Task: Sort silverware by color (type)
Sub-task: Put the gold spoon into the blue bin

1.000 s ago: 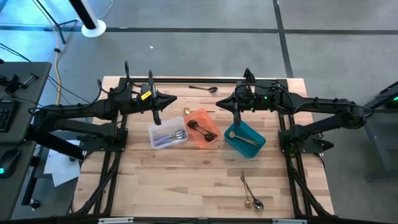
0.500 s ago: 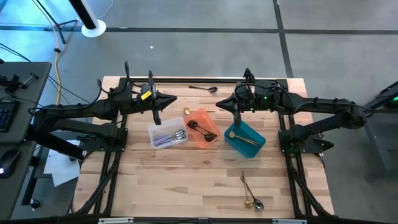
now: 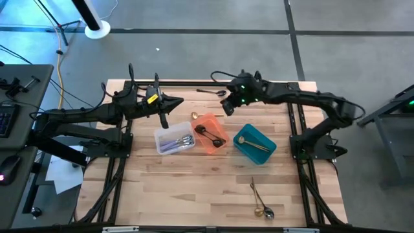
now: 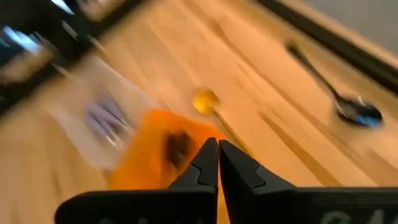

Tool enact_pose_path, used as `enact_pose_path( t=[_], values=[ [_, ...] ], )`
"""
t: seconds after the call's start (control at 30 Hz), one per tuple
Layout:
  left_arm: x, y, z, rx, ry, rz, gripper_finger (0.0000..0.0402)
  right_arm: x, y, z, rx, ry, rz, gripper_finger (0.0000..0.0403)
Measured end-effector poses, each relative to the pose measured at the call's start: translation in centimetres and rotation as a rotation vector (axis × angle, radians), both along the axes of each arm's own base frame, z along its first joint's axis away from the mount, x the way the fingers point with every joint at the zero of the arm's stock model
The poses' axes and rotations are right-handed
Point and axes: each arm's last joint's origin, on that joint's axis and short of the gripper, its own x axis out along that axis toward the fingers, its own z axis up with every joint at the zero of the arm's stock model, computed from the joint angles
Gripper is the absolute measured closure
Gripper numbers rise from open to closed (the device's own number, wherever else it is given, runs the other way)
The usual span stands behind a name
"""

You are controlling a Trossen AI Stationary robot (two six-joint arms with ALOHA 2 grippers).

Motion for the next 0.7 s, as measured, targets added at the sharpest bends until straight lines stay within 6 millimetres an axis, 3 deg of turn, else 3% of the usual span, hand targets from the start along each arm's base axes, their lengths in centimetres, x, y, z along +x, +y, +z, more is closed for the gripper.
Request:
enact_pose_path(
  t=[0.27, 0.57, 0.7],
  values=[
    [0.0, 0.0, 0.0, 0.000, -0.001, 0.001, 0.0401, 0.6, -4.3, -6.5, 0.188, 0.256, 0.084, 0.0403],
    [0.0, 0.0, 0.0, 0.000, -0.001, 0.001, 0.0401, 2.1, -4.6, -11.5, 0.111, 0.388, 0.251, 0.0403],
    [0.0, 0.0, 0.0, 0.000, -0.001, 0.001, 0.0401, 2.6, -5.0, -12.2, 0.053, 0.369, 0.289, 0.0403]
  ],
)
